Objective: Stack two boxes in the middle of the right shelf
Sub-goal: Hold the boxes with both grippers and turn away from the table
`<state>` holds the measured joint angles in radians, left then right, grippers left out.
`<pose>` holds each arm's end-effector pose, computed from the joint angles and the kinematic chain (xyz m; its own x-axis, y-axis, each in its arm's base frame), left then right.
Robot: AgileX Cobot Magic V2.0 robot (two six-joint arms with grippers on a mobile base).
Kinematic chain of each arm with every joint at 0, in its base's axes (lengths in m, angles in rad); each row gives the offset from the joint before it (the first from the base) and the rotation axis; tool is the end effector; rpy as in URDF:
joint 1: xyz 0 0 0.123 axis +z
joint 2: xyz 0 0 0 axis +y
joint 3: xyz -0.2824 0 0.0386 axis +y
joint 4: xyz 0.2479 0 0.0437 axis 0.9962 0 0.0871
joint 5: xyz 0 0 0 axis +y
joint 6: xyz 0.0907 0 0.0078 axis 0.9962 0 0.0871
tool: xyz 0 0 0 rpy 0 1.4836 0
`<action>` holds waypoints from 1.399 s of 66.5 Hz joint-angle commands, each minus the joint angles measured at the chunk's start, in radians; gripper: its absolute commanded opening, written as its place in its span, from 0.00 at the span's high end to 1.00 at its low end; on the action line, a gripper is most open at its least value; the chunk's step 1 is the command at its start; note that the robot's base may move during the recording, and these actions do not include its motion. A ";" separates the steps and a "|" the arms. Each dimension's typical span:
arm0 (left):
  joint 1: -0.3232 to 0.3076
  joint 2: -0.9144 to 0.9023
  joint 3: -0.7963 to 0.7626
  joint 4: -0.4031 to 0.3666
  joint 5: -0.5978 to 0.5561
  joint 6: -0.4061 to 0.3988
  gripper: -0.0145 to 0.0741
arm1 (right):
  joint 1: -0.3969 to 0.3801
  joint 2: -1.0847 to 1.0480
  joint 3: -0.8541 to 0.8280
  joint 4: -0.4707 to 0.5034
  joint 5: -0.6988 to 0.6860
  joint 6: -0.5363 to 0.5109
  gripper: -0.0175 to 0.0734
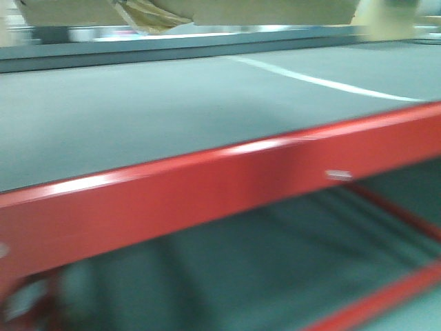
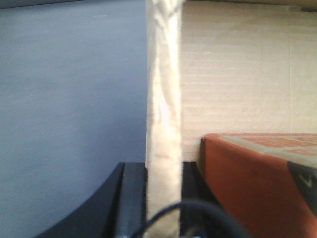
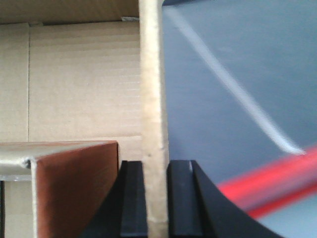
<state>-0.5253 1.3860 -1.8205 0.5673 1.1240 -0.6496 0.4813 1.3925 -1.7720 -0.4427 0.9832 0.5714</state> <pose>0.2480 -0.0927 0.5112 -0.4365 -0.1229 -0.8913 -0.0914 0.9916 -0.0920 0.2613 0.0998 0.5017 -0.4275 0.1027 -0.8982 -0.0193 0.9923 0.1227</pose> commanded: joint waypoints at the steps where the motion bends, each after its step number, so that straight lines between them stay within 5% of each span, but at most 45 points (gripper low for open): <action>1: 0.001 -0.014 -0.015 0.031 -0.018 -0.008 0.96 | -0.008 -0.016 -0.014 -0.051 -0.034 0.003 0.99; 93: 0.001 -0.014 -0.015 0.049 -0.018 -0.008 0.96 | -0.008 -0.016 -0.014 -0.051 -0.034 0.003 0.99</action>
<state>-0.5253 1.3877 -1.8221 0.5731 1.1203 -0.6496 0.4813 1.3925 -1.7720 -0.4450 0.9832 0.5714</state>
